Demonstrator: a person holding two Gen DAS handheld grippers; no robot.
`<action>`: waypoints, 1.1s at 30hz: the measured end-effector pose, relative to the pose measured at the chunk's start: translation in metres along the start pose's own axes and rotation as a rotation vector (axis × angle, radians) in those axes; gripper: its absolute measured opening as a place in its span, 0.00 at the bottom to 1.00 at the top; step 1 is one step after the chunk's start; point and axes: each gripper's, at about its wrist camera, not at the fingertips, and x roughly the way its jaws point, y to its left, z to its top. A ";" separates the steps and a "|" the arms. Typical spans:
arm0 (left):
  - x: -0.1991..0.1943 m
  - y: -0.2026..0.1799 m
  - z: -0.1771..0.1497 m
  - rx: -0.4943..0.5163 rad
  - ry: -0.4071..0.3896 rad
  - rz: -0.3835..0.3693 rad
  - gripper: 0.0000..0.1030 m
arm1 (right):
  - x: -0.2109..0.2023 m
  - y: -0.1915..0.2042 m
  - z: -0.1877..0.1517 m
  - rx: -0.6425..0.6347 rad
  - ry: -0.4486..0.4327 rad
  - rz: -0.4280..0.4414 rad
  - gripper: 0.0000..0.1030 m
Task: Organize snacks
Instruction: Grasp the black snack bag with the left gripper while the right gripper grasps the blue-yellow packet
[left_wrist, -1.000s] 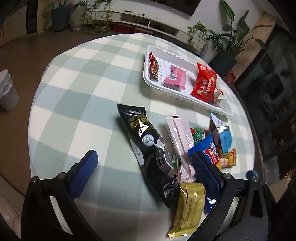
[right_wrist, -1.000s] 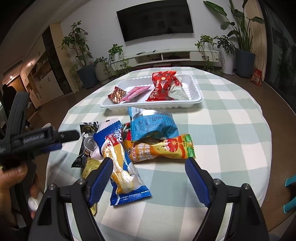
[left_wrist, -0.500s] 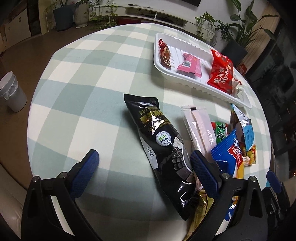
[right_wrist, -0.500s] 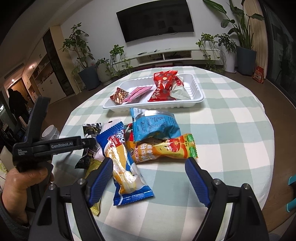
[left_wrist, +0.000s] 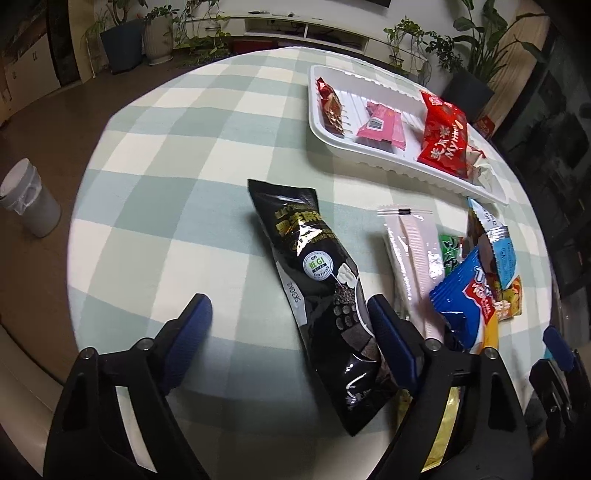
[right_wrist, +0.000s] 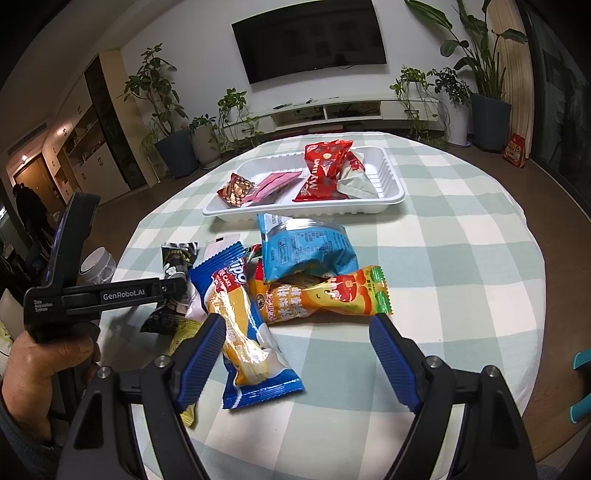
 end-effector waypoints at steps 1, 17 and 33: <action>-0.001 0.001 0.000 0.006 0.000 0.011 0.82 | 0.000 0.000 0.000 0.000 0.001 0.000 0.81; -0.008 -0.002 0.010 0.030 -0.009 0.031 0.82 | 0.000 -0.001 0.000 -0.002 0.009 -0.002 0.81; 0.010 -0.012 0.008 0.213 0.024 0.053 0.33 | 0.003 0.005 -0.002 -0.042 0.018 -0.002 0.77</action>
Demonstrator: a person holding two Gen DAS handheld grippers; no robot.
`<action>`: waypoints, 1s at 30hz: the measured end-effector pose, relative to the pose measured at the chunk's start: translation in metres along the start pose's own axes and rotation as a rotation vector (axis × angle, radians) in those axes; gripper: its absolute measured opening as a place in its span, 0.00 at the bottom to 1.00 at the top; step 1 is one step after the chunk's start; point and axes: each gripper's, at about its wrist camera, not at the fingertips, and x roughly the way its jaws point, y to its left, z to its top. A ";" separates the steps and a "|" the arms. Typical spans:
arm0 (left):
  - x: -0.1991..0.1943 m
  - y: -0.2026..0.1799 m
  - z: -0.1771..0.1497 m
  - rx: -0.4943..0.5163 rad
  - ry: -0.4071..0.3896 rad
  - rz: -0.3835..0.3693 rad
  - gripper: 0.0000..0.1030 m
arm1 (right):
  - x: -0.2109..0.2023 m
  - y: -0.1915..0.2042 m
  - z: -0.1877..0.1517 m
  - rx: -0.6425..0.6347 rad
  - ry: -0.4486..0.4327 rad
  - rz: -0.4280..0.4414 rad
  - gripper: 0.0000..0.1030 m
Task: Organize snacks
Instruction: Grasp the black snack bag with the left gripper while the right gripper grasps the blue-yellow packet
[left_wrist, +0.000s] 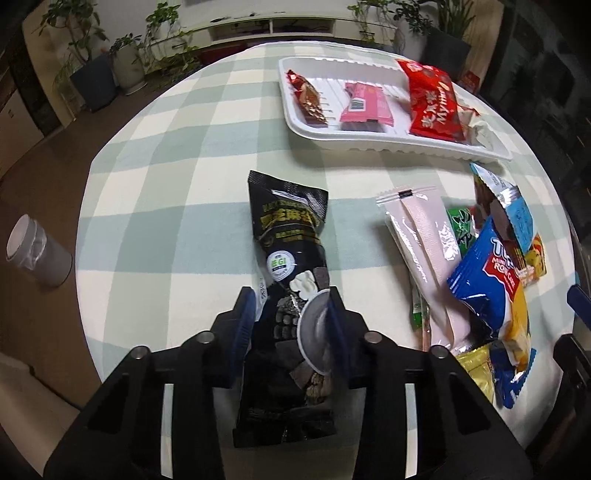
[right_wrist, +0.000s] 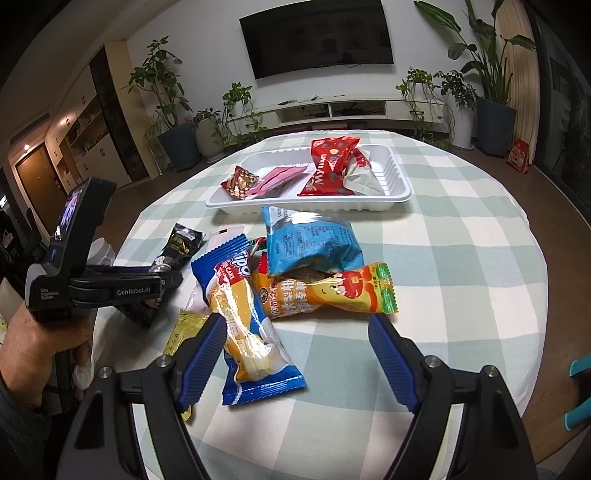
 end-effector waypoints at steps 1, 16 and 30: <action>0.000 -0.001 0.000 0.008 0.001 -0.002 0.33 | 0.001 0.002 -0.001 -0.006 0.002 0.001 0.75; -0.014 0.019 -0.020 -0.058 -0.022 -0.188 0.26 | 0.018 0.027 -0.004 -0.131 0.045 -0.007 0.63; -0.014 0.003 -0.023 0.019 -0.023 -0.146 0.26 | 0.050 0.050 -0.010 -0.243 0.143 -0.032 0.58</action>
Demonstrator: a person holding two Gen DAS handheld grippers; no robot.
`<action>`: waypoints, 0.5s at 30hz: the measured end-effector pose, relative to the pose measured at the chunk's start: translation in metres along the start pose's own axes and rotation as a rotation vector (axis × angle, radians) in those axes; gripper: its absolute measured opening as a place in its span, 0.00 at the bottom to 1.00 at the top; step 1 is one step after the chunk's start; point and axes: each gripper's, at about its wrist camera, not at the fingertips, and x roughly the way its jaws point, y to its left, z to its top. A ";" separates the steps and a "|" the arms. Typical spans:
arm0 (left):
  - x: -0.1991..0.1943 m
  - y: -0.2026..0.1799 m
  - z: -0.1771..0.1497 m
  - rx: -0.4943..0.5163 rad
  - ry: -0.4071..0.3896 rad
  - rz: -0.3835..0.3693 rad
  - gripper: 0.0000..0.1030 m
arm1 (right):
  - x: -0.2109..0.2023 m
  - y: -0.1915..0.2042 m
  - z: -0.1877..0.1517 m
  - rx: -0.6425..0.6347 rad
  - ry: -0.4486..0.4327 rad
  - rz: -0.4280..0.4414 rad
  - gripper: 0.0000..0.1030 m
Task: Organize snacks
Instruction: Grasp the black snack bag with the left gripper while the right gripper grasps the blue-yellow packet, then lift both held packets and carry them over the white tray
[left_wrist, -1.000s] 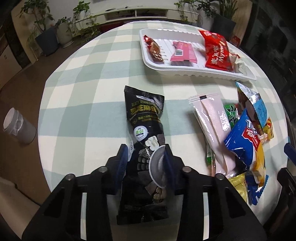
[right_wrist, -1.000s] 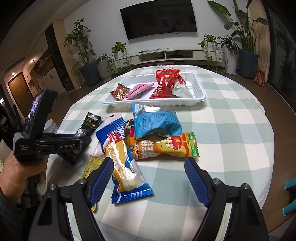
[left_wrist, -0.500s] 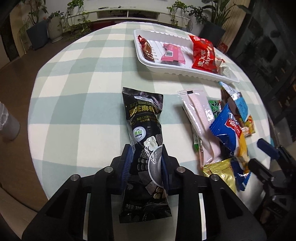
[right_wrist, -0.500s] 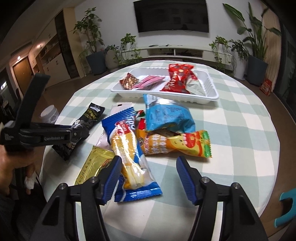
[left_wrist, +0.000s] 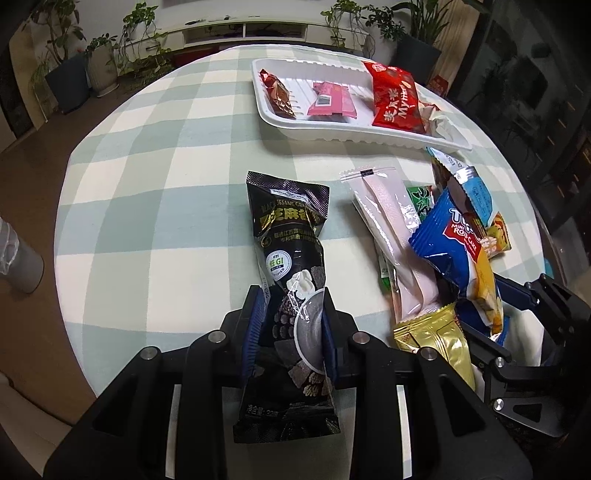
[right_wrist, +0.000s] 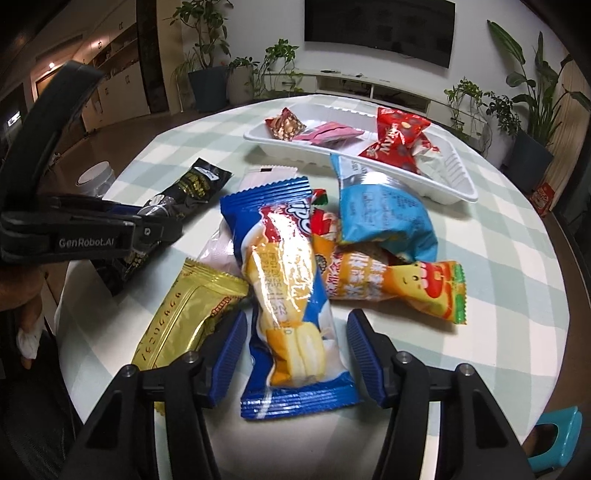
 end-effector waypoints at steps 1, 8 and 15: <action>0.000 -0.001 0.000 0.006 0.001 0.003 0.26 | 0.001 -0.001 0.001 0.006 0.004 0.006 0.58; 0.000 -0.002 -0.001 0.006 0.000 0.000 0.26 | 0.000 -0.005 0.002 0.026 0.009 0.044 0.36; -0.001 0.001 -0.001 -0.008 -0.007 -0.015 0.25 | -0.007 -0.016 -0.002 0.099 0.011 0.090 0.30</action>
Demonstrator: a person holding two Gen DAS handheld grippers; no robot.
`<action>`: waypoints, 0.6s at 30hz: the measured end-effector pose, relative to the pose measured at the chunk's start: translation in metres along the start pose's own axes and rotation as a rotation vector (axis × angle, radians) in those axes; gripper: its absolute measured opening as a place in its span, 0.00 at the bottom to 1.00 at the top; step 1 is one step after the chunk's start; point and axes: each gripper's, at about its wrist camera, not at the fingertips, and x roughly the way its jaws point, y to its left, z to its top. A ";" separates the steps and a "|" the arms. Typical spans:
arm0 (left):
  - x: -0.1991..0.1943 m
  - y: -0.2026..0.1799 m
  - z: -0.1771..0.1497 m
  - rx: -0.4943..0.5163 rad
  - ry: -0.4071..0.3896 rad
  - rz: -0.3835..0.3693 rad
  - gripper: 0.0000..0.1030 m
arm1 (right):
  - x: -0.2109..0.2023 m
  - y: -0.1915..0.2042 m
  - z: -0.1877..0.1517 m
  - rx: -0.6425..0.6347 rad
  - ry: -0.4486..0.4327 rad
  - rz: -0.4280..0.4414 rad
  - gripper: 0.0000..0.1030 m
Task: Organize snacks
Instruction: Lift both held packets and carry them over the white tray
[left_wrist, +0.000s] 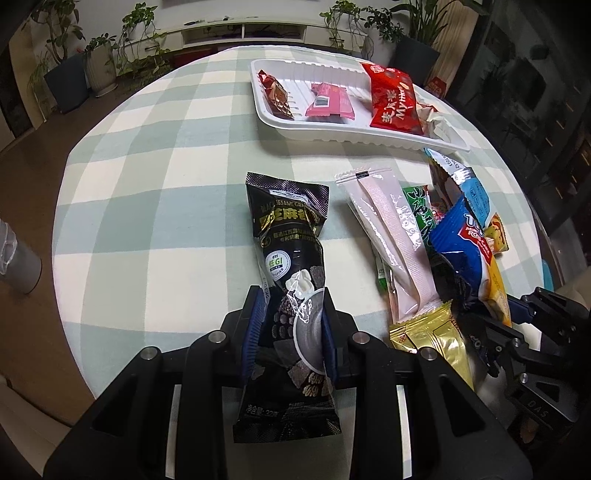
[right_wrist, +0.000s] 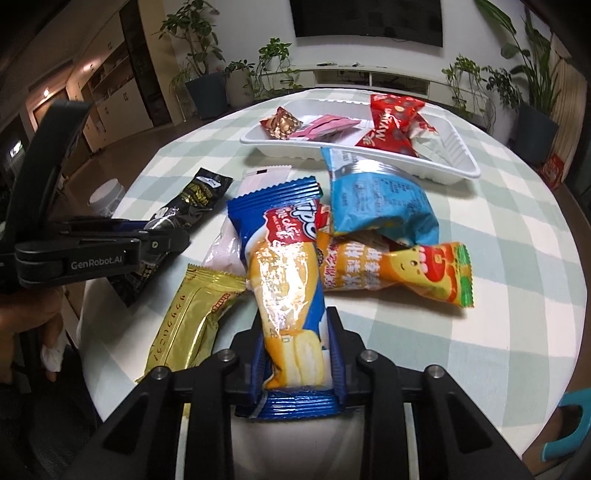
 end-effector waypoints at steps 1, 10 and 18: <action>0.000 0.001 0.000 -0.003 -0.002 -0.003 0.25 | -0.001 -0.001 -0.001 0.008 -0.003 0.003 0.30; -0.004 0.007 0.000 -0.032 -0.020 -0.024 0.22 | -0.020 -0.007 0.000 0.052 -0.081 0.061 0.29; -0.010 0.013 0.000 -0.072 -0.048 -0.055 0.20 | -0.025 -0.015 0.002 0.099 -0.111 0.077 0.29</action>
